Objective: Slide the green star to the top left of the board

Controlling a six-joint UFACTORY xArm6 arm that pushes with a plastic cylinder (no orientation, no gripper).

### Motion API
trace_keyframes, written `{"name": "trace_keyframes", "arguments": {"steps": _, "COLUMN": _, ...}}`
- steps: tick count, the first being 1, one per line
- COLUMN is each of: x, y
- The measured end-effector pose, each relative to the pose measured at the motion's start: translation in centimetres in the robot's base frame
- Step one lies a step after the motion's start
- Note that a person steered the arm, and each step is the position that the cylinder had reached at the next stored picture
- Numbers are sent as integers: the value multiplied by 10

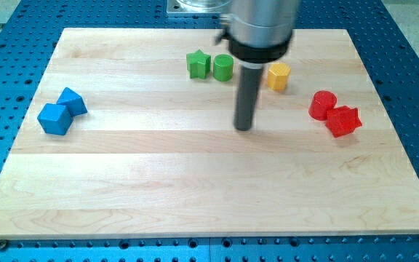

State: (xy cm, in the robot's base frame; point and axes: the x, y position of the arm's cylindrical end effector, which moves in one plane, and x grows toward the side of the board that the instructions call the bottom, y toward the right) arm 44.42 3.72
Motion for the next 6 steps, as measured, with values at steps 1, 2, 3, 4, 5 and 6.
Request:
{"name": "trace_keyframes", "arguments": {"steps": 1, "x": -2, "y": -18}}
{"name": "trace_keyframes", "arguments": {"steps": 2, "x": -3, "y": -9}}
{"name": "trace_keyframes", "arguments": {"steps": 3, "x": -3, "y": 7}}
{"name": "trace_keyframes", "arguments": {"steps": 4, "x": -3, "y": 9}}
{"name": "trace_keyframes", "arguments": {"steps": 5, "x": -4, "y": 9}}
{"name": "trace_keyframes", "arguments": {"steps": 6, "x": -4, "y": 9}}
